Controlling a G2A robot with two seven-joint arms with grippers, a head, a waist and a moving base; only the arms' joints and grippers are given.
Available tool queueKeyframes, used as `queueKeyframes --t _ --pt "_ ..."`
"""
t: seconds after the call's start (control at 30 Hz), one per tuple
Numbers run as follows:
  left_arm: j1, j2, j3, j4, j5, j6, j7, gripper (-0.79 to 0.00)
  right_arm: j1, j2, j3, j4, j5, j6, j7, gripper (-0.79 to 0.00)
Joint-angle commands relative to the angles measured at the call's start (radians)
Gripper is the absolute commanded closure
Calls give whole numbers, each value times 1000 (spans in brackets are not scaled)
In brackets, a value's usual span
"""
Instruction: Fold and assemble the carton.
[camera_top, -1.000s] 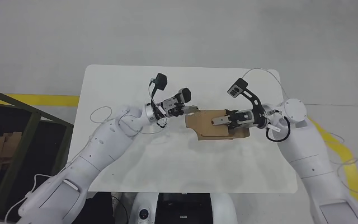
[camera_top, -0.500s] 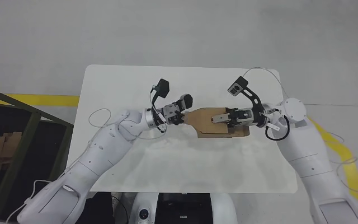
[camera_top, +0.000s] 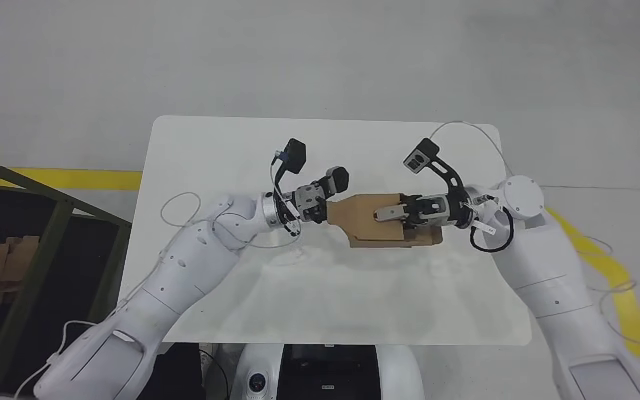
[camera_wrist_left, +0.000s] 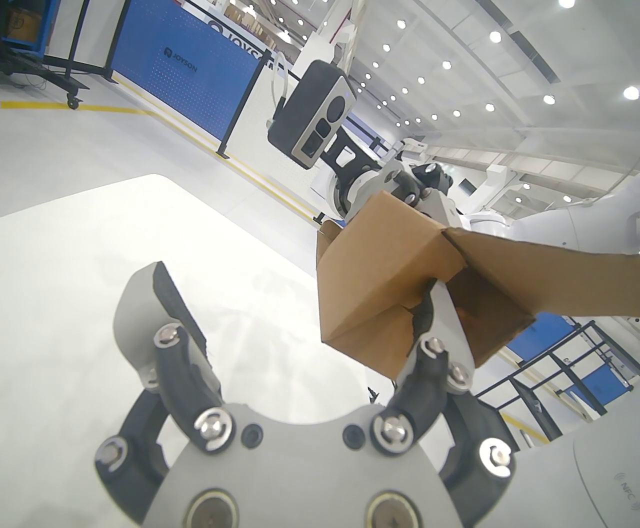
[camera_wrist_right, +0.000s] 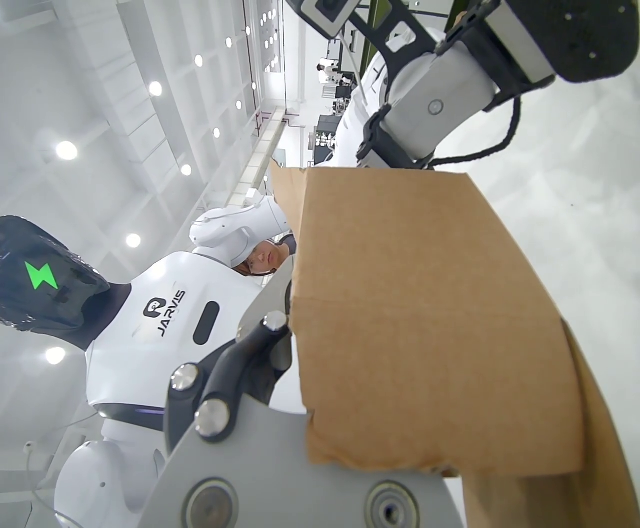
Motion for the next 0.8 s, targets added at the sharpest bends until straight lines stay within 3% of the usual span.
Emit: queueKeyframes --t 0.0,0.47,0.77 --pt "1 -1 -3 1 -3 -1 -1 -785 -1 0 2 2 1 -1 0 0" --pt "67 12 -79 -2 -97 -44 5 -785 -8 4 42 45 36 -12 -31 0" --pt "76 6 -54 -43 -87 -13 -62 -785 -7 2 41 49 29 -9 -62 0"
